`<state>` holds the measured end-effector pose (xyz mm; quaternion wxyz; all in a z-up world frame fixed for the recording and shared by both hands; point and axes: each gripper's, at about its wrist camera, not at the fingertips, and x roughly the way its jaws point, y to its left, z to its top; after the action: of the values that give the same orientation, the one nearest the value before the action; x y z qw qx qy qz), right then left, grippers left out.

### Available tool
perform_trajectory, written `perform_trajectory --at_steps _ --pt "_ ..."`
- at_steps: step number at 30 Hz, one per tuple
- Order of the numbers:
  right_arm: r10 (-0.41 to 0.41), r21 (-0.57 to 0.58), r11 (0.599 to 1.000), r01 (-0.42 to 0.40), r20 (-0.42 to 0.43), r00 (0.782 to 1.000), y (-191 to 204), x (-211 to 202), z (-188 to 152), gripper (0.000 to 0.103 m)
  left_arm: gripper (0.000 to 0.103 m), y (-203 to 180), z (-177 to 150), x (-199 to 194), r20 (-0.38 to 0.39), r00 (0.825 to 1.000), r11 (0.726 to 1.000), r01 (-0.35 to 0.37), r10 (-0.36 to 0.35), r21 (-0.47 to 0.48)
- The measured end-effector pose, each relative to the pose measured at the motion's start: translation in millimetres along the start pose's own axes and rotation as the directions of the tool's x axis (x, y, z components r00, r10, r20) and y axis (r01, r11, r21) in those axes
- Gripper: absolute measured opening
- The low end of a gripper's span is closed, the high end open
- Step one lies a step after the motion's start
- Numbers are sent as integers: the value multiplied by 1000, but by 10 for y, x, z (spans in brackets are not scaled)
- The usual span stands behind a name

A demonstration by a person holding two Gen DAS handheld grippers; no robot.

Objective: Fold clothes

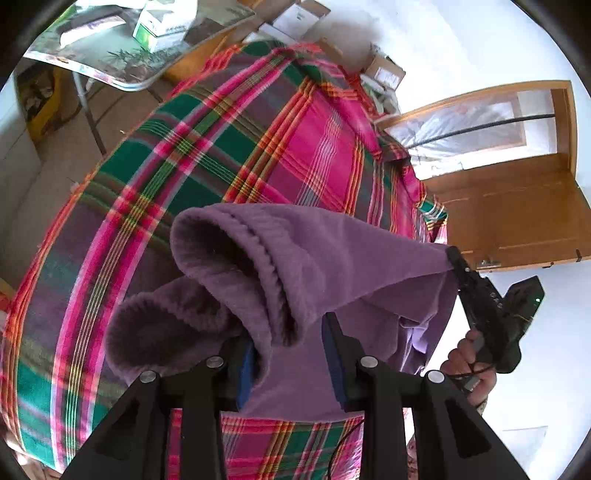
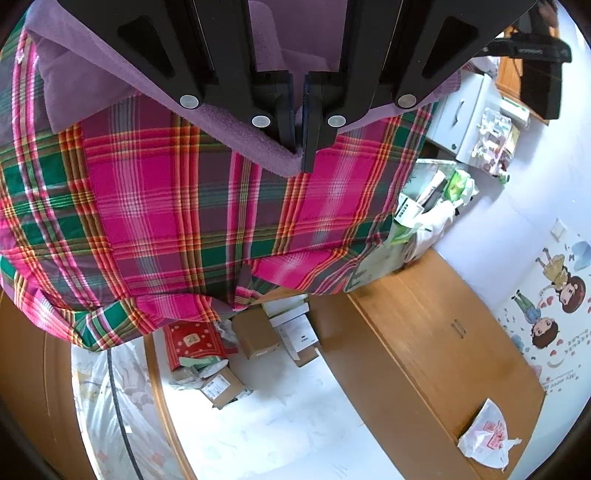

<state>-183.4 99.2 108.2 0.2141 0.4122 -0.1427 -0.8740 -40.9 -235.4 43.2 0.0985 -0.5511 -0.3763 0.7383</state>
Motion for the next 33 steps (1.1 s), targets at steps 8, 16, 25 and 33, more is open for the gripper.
perform_trajectory --at_steps 8,16,25,33 --pt "13 3 1000 -13 -4 1000 -12 -2 -46 3 34 169 -16 -208 101 990 995 -91 95 -43" --pt "7 9 1000 -7 -3 1000 -23 -13 -76 3 34 169 -196 -331 123 992 999 21 -15 -45" --pt "7 19 1000 -7 0 1000 -74 -31 -93 3 34 39 -305 93 18 1000 999 15 -14 -31" --pt "9 27 1000 -9 -7 1000 -123 -38 -115 3 35 191 -182 125 152 988 991 40 -21 -128"
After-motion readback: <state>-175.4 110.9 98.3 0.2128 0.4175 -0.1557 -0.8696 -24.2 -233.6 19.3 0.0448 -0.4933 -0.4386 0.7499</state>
